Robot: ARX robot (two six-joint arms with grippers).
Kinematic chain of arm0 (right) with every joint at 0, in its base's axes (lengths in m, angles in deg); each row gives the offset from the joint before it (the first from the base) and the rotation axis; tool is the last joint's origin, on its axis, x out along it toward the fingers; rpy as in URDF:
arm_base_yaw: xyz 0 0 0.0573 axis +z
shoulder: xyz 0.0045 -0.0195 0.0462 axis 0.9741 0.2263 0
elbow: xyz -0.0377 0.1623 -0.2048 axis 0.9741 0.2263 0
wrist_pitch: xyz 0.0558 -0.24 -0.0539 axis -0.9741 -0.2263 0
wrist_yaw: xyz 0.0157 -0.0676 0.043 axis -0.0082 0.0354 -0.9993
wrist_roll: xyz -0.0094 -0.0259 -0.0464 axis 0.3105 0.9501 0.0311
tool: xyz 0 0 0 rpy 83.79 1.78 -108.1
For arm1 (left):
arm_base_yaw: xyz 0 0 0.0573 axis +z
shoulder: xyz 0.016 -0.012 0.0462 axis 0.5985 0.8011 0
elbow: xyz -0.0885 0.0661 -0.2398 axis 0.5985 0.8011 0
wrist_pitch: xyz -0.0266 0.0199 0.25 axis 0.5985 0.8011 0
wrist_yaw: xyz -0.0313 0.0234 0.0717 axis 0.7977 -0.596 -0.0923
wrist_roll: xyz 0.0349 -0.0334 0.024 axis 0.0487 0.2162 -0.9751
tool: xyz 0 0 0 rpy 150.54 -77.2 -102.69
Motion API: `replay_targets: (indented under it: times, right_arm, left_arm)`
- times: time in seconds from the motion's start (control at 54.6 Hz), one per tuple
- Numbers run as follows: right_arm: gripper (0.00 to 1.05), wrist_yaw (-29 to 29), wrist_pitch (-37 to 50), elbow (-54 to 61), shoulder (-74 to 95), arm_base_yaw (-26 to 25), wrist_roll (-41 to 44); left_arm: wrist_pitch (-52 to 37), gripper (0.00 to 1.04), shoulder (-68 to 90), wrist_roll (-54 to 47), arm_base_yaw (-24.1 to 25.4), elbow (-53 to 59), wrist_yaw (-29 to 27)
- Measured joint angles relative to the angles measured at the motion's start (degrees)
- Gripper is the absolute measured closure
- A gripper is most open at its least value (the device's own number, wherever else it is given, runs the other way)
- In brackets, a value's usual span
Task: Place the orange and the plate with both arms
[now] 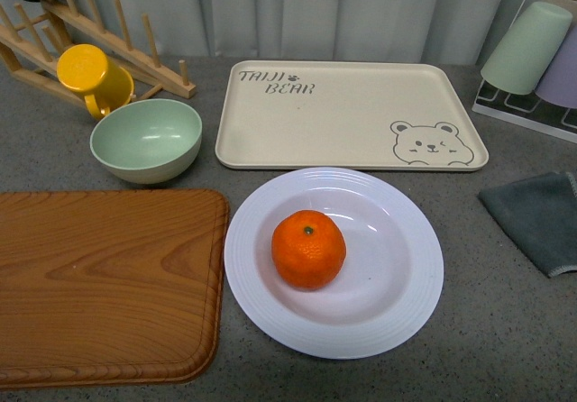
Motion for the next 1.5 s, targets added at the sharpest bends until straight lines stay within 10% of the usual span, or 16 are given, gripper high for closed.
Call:
replay_targets:
  times: [0.55,0.769,1.044,1.502]
  right_arm:
    - [0.09,0.0,0.0,0.0,0.0,0.0,0.0]
    - [0.09,2.4,1.6,-1.6,9.4,1.1,2.6]
    - [0.09,-8.4,26.2,-17.3,62.3,-1.2,-3.9]
    - [0.09,-33.4,12.5,-36.9,103.8,-4.1,-27.9]
  left_arm:
    - [12.7,1.01,-12.3,0.0,0.0,0.0,0.0]
    - [12.8,0.59,-12.4,0.0,0.0,0.0,0.0]
    - [12.8,0.05,-12.4,0.0,0.0,0.0,0.0]
    - [12.8,0.06,-12.4,-0.1,0.0,0.0,0.0]
